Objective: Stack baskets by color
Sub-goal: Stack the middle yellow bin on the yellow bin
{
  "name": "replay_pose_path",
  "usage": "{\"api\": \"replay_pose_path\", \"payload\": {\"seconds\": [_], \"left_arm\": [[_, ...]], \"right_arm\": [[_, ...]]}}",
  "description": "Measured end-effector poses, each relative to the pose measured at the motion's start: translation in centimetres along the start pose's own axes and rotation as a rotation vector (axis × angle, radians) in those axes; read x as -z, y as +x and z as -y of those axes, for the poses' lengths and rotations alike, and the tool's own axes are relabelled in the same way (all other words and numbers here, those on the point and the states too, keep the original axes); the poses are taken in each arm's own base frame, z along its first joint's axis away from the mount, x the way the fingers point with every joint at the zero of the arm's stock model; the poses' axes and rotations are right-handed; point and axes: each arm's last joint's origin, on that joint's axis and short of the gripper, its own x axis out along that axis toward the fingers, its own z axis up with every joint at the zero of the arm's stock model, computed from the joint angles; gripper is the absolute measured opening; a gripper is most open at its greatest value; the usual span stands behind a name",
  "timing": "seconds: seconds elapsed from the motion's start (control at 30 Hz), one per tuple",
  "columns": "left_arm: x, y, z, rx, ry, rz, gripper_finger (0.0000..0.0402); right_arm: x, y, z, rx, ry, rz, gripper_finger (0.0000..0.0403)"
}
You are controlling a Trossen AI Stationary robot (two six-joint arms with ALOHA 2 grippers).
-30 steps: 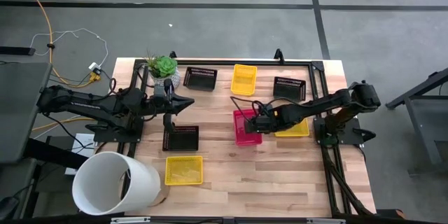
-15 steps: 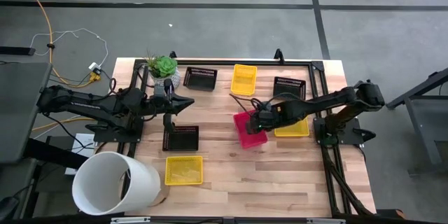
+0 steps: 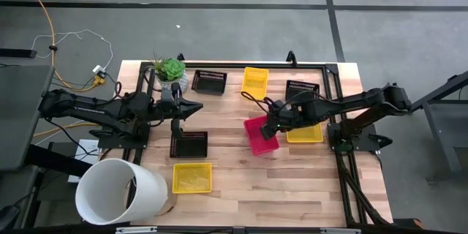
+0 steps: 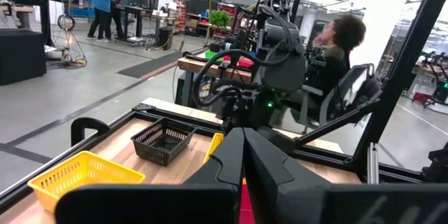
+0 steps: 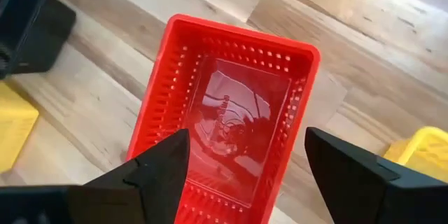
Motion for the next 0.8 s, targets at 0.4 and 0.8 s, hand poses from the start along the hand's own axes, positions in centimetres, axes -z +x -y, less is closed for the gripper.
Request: {"api": "replay_pose_path", "payload": {"seconds": [0.4, 0.8], "left_arm": [[0.0, 0.0, -0.1, -0.025, 0.000, 0.005, 0.0000], [0.0, 0.0, -0.1, -0.025, 0.003, 0.005, 0.0000]], "right_arm": [[-1.1, 0.2, 0.0, -0.037, -0.046, 0.044, 0.0271], [-1.4, 0.2, -0.1, -0.068, -0.060, 0.042, 0.0271]]}}
